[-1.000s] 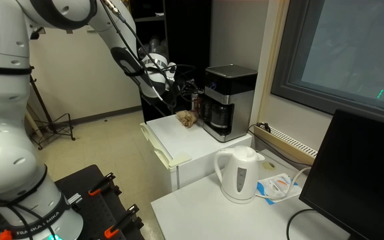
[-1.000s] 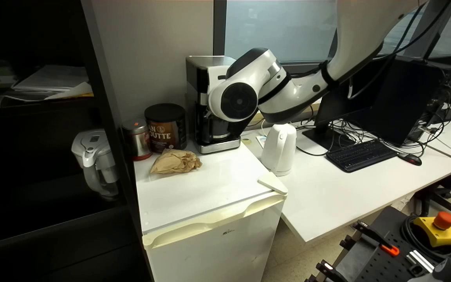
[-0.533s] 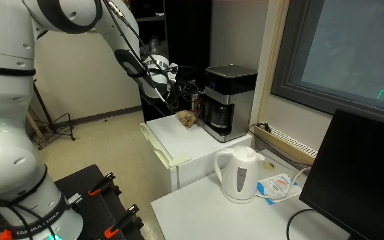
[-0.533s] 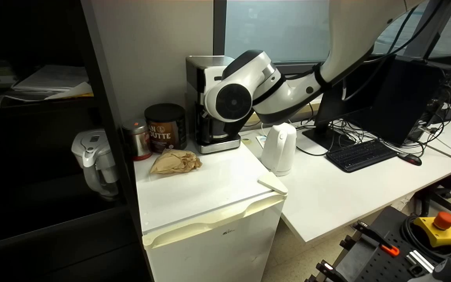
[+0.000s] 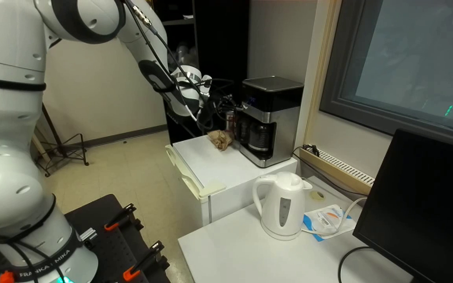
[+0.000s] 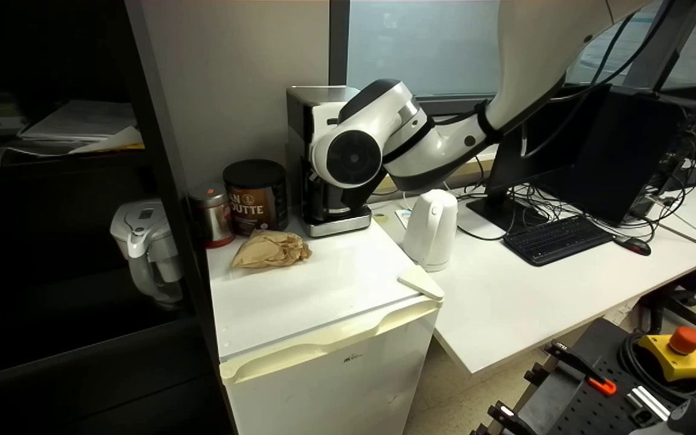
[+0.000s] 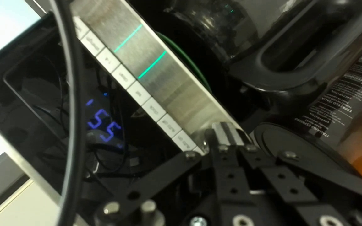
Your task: Press a button on the coffee maker
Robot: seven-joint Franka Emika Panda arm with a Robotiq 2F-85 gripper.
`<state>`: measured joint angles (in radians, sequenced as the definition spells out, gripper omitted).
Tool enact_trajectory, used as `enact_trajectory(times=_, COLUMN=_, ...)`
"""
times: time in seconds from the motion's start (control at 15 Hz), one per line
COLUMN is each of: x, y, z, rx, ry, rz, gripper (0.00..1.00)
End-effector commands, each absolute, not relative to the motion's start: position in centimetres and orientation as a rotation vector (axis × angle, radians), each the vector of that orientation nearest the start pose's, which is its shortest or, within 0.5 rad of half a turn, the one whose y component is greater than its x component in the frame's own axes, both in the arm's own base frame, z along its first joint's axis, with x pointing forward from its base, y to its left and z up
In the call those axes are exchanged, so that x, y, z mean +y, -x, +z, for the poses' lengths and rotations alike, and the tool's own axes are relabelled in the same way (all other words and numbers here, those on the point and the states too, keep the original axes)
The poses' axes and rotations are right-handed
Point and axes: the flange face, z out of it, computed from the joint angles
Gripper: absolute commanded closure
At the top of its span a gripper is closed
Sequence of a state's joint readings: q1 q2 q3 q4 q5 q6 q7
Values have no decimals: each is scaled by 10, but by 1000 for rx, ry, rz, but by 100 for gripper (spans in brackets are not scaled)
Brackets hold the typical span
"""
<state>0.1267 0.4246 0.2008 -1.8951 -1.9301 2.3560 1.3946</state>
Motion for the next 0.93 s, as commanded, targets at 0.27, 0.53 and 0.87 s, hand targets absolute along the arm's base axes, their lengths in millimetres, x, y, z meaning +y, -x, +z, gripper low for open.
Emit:
enact_trajectory(times=0.27, x=189, y=-631, z=299, rx=422, ry=-2075, rz=1177, gripper=100)
enact_trajectory(times=0.53, x=188, y=-625, z=301, rx=432, ry=-2080, rz=1176, gripper=100)
enact_trajectory(times=0.87, x=182, y=-598, z=308, rx=506, ry=-2054, rz=1191, gripper=100)
